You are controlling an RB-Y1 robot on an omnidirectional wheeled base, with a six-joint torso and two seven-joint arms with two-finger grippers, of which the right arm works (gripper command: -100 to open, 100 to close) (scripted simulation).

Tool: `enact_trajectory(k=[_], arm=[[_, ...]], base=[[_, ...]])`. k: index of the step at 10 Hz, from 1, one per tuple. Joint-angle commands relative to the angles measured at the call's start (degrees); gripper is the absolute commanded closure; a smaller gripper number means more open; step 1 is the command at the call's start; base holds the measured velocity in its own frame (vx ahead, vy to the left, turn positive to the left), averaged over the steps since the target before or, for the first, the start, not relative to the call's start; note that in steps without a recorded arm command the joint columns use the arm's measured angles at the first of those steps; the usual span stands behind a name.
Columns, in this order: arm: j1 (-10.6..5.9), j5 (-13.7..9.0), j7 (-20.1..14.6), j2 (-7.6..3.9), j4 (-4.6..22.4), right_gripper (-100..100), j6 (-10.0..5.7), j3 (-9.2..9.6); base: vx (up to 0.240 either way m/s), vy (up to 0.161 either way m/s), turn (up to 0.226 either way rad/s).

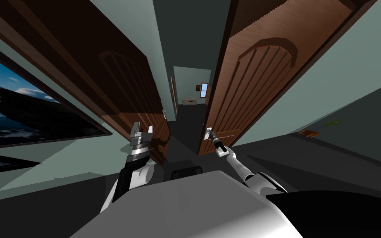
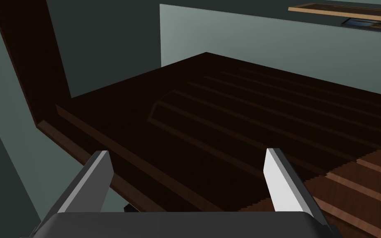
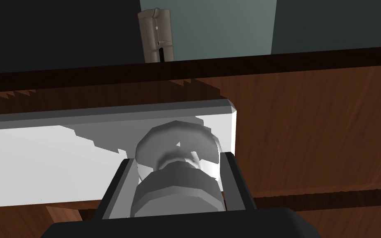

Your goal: Push the door open

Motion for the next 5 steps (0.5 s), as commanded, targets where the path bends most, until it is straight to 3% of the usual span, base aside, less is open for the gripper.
enact_trajectory(k=[1,5], arm=[[0.18,0.0,0.0,0.03,0.0,100,-0.07,0.03],[-1.68,0.1,2.2,1.76,2.0,100,0.49,-2.83]], base=[[0.000,0.000,0.000],[0.144,0.049,-0.052]])
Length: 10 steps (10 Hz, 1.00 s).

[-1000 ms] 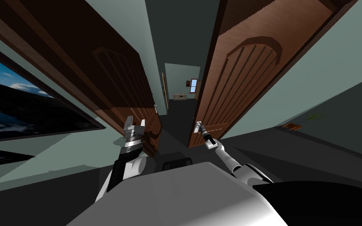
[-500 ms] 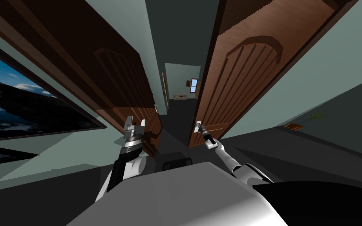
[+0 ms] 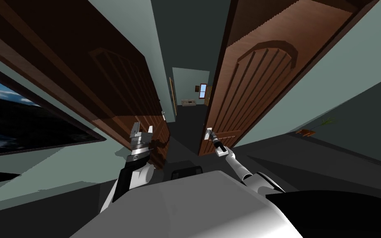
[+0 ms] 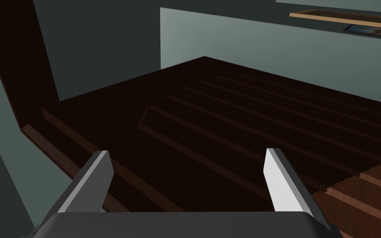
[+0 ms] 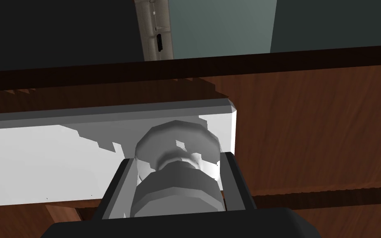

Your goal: Push the door open

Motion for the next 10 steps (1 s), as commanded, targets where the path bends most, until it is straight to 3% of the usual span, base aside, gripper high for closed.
enact_trajectory(k=[1,10], arm=[[-1.54,0.0,1.1,0.43,1.0,100,-0.21,-1.72],[-5.14,0.2,5.8,4.18,5.2,100,0.87,-7.76]], base=[[0.173,0.038,-0.049],[0.140,0.033,-0.047]])
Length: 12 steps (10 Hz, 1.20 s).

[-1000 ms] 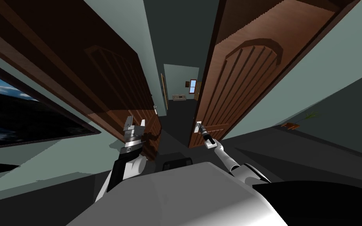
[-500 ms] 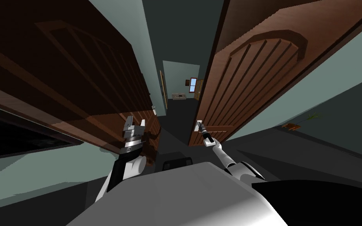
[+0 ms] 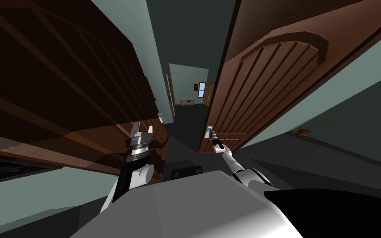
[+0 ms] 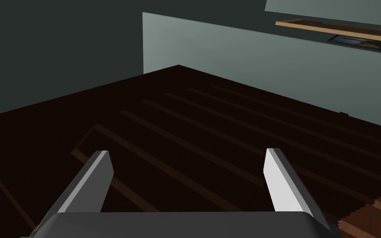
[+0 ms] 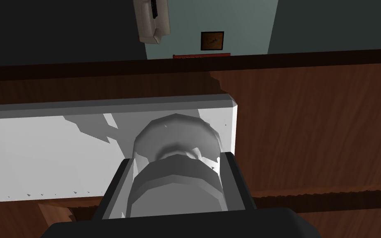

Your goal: Push the door open

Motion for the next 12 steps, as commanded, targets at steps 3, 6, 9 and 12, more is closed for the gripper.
enact_trajectory(k=[3,6,9,12], arm=[[-0.96,-0.1,1.2,0.14,0.8,100,-0.02,-2.40],[-2.18,0.0,2.8,1.41,2.3,100,0.35,-4.45],[-3.38,0.0,4.4,2.66,3.7,100,0.71,-6.46],[-4.52,0.1,5.9,3.84,5.0,100,1.05,-8.37]], base=[[0.110,0.039,-0.040],[0.113,0.037,-0.057],[0.114,0.033,-0.047],[0.124,0.046,-0.055]])
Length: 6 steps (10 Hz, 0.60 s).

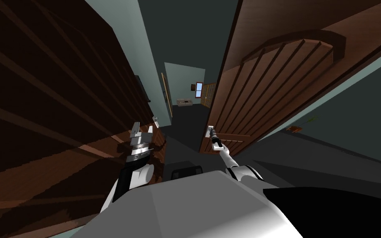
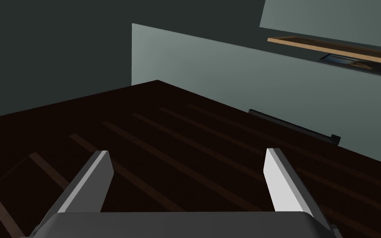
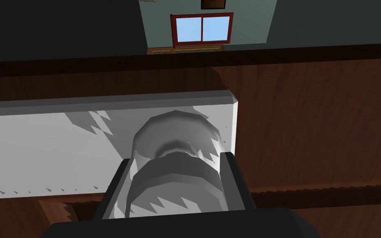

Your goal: Push the door open

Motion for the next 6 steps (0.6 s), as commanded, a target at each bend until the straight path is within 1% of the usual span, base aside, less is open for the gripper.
enact_trajectory(k=[1,3,6], arm=[[-0.75,-0.1,1.1,0.17,0.6,100,0.02,-1.97],[-1.72,0.0,2.4,1.18,1.7,100,0.31,-3.59],[-3.01,0.1,4.1,2.52,3.2,100,0.70,-5.76]], base=[[0.171,0.062,-0.094],[0.169,0.065,-0.081],[0.180,0.047,-0.067]])
